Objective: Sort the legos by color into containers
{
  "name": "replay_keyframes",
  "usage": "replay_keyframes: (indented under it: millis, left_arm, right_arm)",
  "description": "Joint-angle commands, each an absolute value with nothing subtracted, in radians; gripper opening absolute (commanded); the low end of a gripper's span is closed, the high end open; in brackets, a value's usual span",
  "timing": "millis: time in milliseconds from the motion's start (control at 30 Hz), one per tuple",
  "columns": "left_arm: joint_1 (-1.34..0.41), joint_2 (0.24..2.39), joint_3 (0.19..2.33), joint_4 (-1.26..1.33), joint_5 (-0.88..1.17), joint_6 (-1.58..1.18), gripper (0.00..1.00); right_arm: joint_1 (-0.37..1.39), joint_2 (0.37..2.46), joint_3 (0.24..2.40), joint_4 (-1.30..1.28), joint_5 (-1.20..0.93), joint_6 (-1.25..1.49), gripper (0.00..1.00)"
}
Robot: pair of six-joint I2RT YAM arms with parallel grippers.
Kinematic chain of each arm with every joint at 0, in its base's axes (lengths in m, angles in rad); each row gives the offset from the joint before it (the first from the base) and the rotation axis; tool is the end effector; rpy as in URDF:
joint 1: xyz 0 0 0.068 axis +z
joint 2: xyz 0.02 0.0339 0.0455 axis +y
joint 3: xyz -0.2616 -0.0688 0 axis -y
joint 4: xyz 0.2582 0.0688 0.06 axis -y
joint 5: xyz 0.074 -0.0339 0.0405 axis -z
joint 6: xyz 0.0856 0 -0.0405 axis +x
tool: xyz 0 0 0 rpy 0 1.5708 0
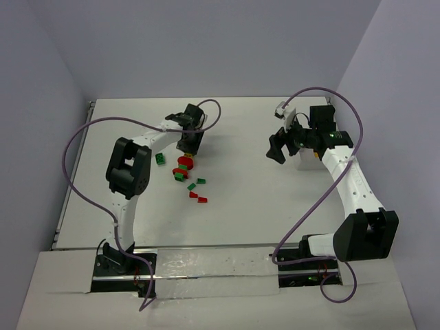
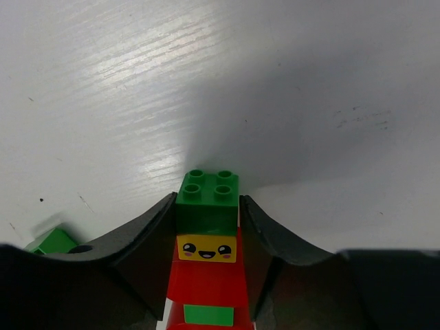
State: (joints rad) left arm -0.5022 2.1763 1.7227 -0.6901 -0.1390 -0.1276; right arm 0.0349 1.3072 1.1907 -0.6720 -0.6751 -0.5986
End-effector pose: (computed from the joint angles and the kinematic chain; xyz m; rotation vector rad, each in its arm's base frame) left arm 0.4379 -0.2269 0.1249 0.4616 2.6539 -0.0026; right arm 0.3125 0.0644 0.2958 -0.9770 1.9694 0.4840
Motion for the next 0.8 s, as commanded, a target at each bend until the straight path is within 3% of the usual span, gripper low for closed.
replay_keyframes:
  millis: [0,133,333,567,767]
  left_arm:
    - [-0.508,2.186,1.776,-0.717,-0.139,-0.131,0.4]
    - [-0.509,2.175,1.796,-0.721,-0.114,-0.137,0.28]
    - [-0.508,2.073,1.825,-0.73,-0.014,-0.158,0.0]
    - [-0.507,1.852,1.723,-0.634,0.174,-0.184,0.0]
    - [-0.492,1.702,1.625,-0.54,0.245,-0.274,0.0]
  right_arm:
    - [0.038,1.301,1.183,-0.627,-0.703,-0.584,1.0]
    - [0.04,1.299,1.175,-0.613,-0.723,-0.566,1.0]
    - [0.04,1.307,1.174,-0.53,-0.818,-0.438,1.0]
    - [0.059,1.327,1.148,-0.289,-0.947,-0.16,1.0]
    - [0.131,1.397,1.179,-0.134,-0.937,0.092,1.0]
